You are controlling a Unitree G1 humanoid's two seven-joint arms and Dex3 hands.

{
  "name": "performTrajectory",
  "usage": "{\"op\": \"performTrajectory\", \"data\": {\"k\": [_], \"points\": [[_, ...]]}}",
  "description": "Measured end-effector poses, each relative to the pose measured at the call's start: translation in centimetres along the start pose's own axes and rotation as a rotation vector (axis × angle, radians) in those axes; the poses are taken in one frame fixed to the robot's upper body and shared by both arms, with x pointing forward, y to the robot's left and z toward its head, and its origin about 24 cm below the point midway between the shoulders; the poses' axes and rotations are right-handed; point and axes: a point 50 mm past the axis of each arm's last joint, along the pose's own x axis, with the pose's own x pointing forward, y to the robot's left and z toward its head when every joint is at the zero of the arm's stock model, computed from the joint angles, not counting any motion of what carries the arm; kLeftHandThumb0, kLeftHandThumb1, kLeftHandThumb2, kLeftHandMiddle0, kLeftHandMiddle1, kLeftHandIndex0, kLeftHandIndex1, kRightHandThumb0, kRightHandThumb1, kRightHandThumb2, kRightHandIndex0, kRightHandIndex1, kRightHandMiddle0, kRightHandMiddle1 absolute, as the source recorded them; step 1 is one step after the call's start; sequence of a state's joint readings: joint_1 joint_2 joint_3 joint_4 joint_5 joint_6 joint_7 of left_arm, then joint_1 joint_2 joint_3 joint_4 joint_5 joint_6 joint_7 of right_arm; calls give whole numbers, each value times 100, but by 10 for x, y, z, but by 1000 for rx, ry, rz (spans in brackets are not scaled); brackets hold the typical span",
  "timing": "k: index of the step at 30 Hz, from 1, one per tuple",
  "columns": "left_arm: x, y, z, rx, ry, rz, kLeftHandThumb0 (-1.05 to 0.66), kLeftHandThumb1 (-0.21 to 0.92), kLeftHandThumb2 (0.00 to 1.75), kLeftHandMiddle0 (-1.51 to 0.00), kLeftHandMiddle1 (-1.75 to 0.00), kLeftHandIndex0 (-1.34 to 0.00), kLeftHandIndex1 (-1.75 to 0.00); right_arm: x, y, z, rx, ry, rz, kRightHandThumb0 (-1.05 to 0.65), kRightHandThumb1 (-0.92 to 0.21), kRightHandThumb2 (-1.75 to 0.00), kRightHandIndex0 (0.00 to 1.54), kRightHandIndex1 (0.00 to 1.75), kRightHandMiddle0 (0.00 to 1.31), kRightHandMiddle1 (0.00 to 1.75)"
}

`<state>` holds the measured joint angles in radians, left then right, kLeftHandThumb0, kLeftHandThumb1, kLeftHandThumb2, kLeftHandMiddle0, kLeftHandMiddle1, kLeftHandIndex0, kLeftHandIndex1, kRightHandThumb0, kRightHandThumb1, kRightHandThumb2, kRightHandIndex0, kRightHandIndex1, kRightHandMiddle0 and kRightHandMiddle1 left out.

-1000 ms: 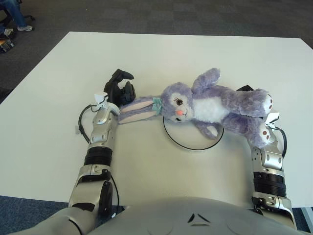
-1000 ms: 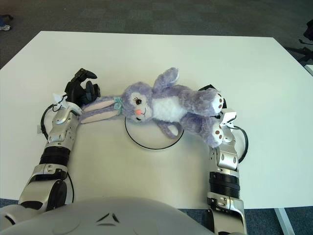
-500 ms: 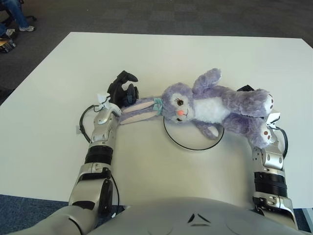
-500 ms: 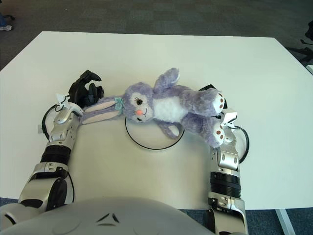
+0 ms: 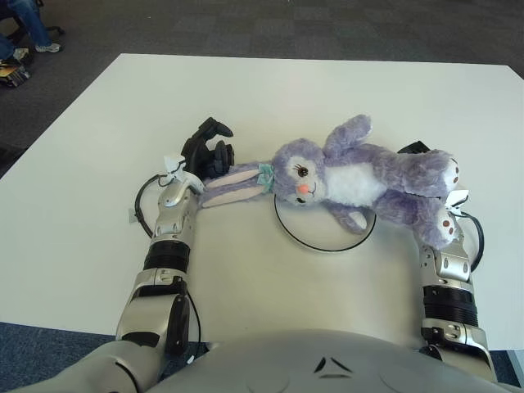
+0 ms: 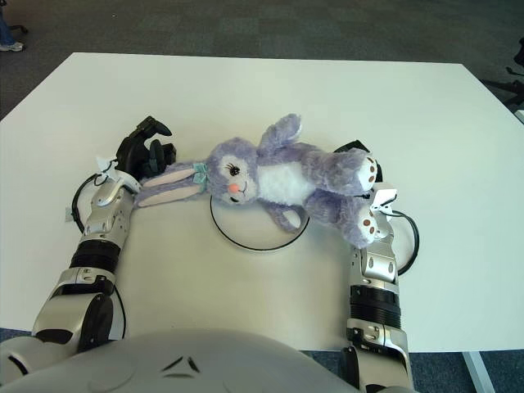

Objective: Put the doll into the plate.

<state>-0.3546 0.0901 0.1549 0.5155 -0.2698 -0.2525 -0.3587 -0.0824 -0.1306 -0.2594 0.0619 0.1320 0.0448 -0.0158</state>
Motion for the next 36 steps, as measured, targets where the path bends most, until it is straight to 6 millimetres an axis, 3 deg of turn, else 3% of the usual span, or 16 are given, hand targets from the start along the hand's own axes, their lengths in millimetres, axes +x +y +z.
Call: {"op": "performTrajectory", "data": {"k": [21, 36], "points": [[4, 2, 0, -76, 15, 36, -46, 36, 126, -115, -175, -57, -175, 3, -9, -3, -54, -66, -150, -46, -38, -124, 118, 175, 56, 175], [4, 4, 0, -104, 15, 51, -46, 38, 124, -115, -175, -56, -175, 8, -19, -4, 94, -107, -225, -48, -33, -130, 126, 175, 61, 175]]}}
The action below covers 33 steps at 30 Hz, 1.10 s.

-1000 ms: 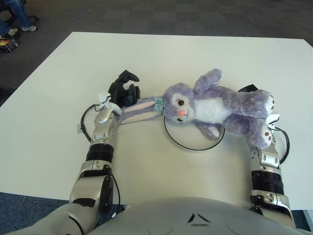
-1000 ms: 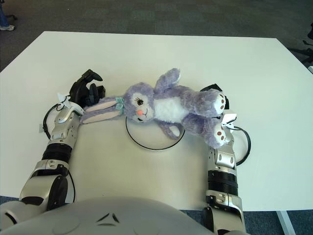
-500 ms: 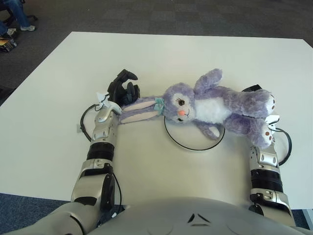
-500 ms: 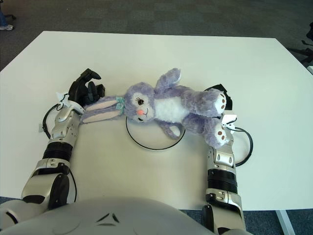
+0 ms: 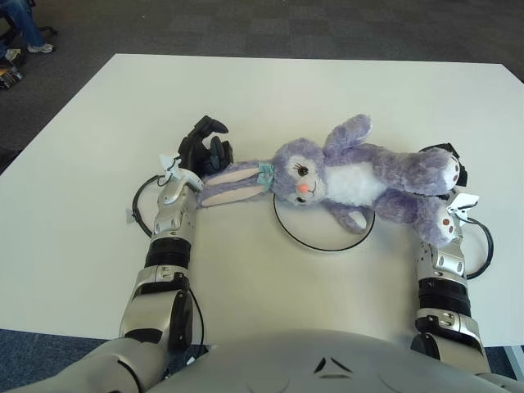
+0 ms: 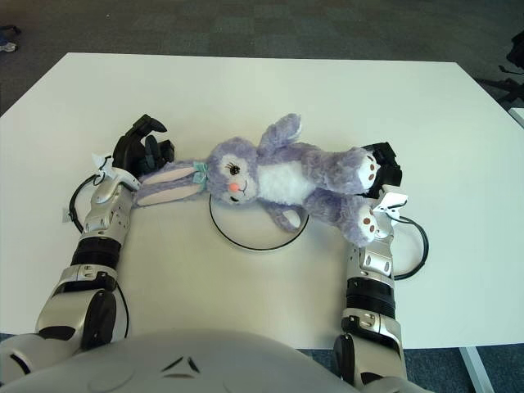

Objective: Put the doll into the plate.

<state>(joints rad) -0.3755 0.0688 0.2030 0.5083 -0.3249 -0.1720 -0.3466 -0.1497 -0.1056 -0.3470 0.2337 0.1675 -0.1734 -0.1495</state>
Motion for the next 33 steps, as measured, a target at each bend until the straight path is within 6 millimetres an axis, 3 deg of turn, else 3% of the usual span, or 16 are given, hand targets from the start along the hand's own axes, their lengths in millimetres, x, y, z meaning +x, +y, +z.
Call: {"op": "performTrajectory", "data": {"k": [33], "points": [[0, 2, 0, -44, 6, 9, -47, 35, 127, -117, -175, -58, -175, 5, 2, -2, -64, 28, -51, -48, -34, -129, 124, 175, 60, 175]]}}
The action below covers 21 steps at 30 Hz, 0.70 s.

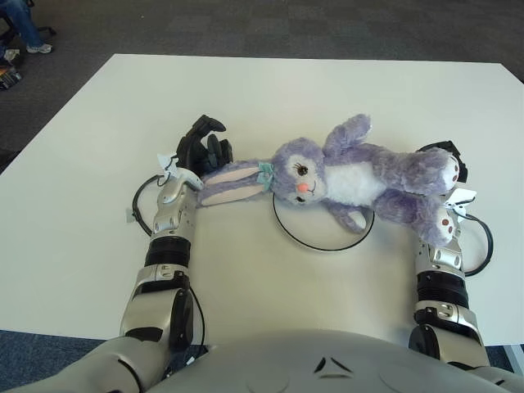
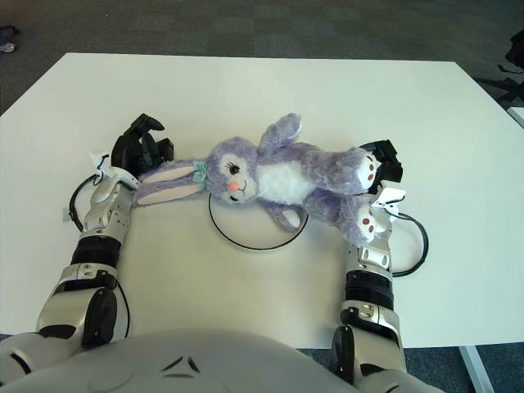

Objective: Put the doll into the plate.

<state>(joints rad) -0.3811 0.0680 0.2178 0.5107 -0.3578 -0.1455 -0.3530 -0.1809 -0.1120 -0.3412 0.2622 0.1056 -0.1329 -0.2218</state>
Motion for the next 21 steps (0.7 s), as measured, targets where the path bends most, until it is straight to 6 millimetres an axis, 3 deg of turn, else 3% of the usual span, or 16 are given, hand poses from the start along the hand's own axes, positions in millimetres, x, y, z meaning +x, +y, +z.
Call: {"op": "performTrajectory", "data": {"k": [21], "points": [[0, 0, 0, -2, 0, 6, -46, 37, 124, -117, -175, -56, -175, 0, 2, 1, -5, 13, 5, -47, -35, -128, 122, 175, 59, 175]]}}
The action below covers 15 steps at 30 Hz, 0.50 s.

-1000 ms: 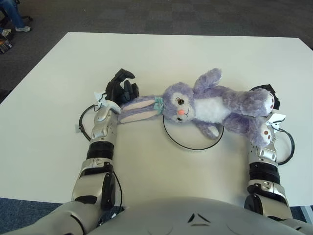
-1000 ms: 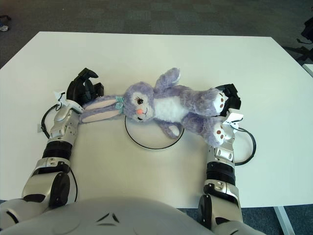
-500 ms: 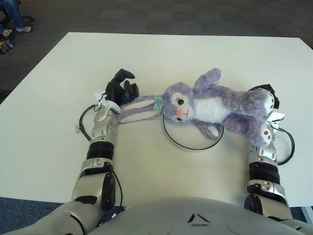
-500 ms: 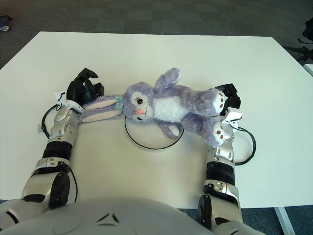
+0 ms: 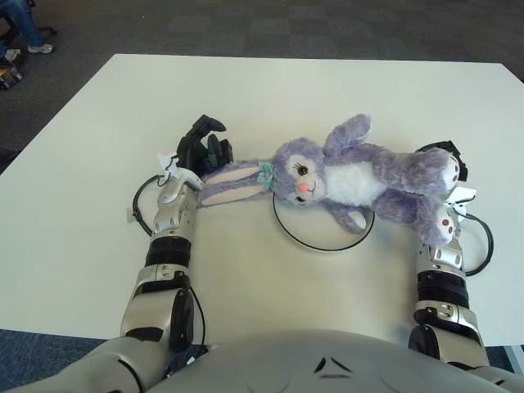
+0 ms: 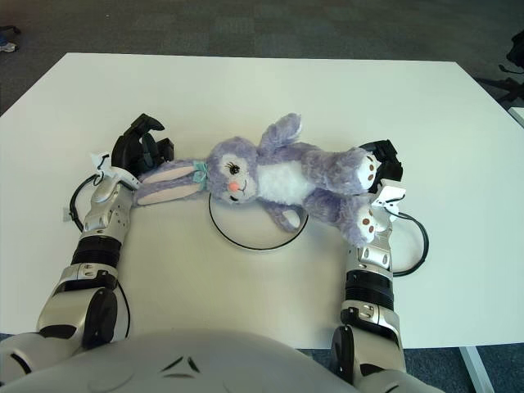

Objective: Put the doll into the plate.

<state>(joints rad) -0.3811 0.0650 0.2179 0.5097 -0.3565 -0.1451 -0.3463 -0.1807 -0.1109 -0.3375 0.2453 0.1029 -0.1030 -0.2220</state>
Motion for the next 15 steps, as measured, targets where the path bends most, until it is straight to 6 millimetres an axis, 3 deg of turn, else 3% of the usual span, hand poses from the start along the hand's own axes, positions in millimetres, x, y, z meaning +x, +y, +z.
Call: {"op": "performTrajectory", "data": {"k": [15], "points": [[0, -1, 0, -1, 0, 3, -46, 37, 124, -115, -175, -56, -175, 0, 1, 0, -2, 8, 5, -47, -35, -128, 122, 175, 59, 175]]}}
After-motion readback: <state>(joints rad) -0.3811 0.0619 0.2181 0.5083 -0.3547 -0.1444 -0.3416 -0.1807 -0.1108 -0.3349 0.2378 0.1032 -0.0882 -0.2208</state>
